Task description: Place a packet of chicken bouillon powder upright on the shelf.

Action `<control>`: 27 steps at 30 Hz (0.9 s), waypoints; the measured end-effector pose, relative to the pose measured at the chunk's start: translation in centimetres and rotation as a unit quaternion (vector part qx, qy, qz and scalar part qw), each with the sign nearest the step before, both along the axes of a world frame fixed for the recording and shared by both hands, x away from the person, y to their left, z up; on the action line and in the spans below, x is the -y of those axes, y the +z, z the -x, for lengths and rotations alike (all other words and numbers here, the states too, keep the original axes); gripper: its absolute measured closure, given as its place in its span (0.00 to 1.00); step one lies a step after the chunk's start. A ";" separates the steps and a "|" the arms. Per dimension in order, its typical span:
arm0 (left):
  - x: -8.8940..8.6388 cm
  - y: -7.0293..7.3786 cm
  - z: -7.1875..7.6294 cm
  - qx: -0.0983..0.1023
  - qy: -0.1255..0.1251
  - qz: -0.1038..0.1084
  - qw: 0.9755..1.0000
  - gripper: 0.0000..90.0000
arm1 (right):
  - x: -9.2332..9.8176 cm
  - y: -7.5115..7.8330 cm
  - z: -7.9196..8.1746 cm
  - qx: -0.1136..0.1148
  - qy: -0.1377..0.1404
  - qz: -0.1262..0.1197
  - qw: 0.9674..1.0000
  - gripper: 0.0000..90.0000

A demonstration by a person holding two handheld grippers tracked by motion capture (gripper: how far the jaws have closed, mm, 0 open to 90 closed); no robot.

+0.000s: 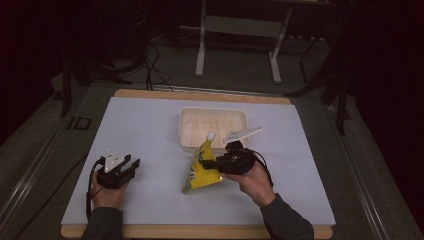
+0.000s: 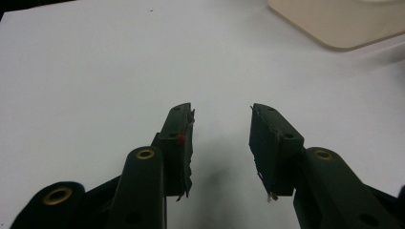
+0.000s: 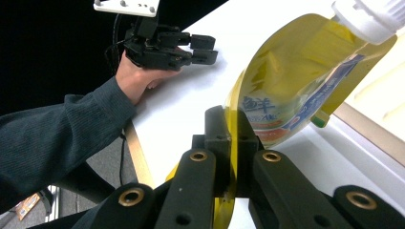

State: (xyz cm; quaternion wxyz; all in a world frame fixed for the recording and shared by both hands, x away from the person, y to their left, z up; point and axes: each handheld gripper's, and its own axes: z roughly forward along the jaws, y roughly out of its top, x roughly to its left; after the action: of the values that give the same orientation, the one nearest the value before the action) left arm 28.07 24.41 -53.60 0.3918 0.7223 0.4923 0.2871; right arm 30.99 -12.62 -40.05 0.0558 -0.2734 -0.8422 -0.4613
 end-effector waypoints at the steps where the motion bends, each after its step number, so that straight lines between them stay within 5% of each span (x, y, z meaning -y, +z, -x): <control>1: 0.0 0.0 0.0 0.000 0.000 0.000 1.000 0.66 | 0.1 0.1 0.0 0.001 -0.001 0.000 1.000 1.00; 27: 0.0 0.0 0.0 0.000 -0.001 0.000 1.000 0.66 | 1.3 0.9 -0.5 0.016 -0.009 0.004 1.000 1.00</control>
State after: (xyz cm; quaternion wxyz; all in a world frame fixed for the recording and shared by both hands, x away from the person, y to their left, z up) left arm 28.08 24.38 -53.60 0.3919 0.7230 0.4917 0.2863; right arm 31.54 -13.90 -39.11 0.0368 -0.2737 -0.8422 -0.4631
